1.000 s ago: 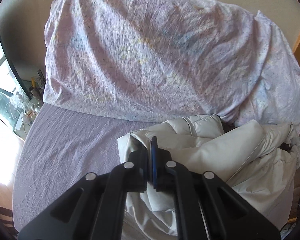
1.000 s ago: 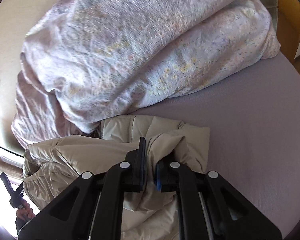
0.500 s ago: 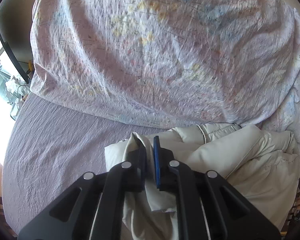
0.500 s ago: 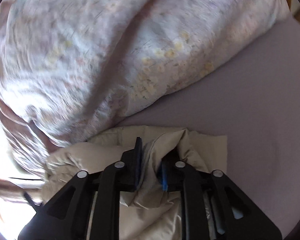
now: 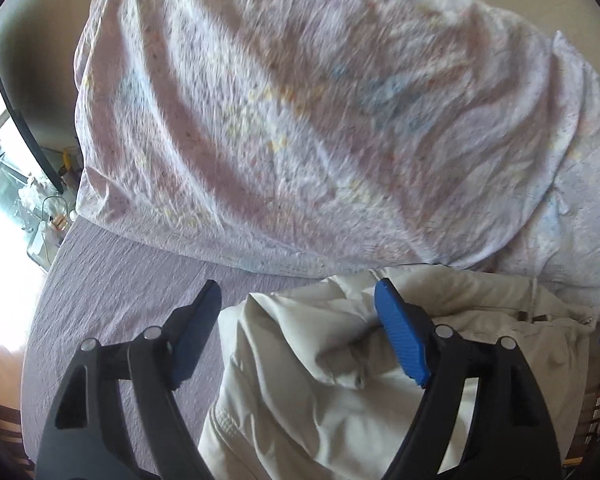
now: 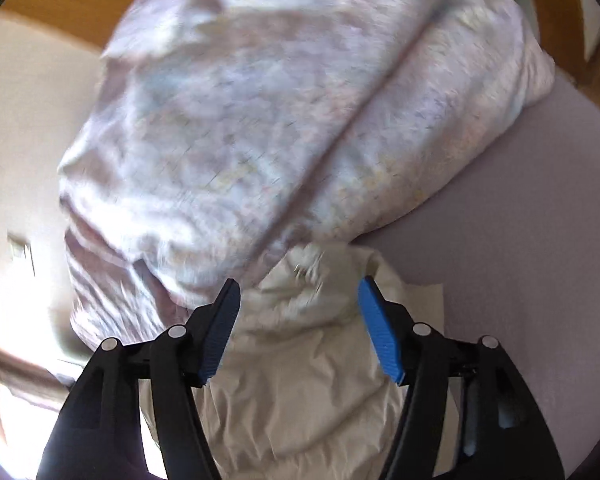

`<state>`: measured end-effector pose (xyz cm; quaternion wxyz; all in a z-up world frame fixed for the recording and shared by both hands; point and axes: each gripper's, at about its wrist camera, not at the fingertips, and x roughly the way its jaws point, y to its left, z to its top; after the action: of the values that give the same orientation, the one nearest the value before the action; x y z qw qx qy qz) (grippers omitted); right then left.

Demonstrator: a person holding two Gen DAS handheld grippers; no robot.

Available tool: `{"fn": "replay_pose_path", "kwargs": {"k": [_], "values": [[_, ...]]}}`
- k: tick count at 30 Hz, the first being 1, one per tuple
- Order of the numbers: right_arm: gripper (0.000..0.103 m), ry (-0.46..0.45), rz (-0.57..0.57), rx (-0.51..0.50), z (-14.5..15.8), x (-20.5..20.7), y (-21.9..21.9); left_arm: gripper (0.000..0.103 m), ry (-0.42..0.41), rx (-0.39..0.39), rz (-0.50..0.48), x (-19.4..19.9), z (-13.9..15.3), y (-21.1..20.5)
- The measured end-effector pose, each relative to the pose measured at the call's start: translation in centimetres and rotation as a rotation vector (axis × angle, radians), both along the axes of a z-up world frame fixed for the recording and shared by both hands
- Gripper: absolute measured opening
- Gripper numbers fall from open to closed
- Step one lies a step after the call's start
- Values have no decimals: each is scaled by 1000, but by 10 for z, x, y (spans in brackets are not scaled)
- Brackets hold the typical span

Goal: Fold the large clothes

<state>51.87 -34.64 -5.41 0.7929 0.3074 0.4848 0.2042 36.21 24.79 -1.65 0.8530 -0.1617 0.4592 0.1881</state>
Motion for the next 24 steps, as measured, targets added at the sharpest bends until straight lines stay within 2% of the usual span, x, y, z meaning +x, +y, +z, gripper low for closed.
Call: {"fn": "replay_pose_path", "kwargs": {"k": [4,9,15,24], "values": [[60,-31,122,-84,1,-29,36,79,-28,-13,-40,-16,6,-16],[54,-44,236,-181,-8,-48,82,79,-25,-41,-98,-31,-3,-43],[54,-46,263,-280,-19,-50,98,79,8,-27,-134,-33,-23,-65],[54,-56,230,-414,-34,-42,106,79,46,17,-84,-23,-62,-67]]}}
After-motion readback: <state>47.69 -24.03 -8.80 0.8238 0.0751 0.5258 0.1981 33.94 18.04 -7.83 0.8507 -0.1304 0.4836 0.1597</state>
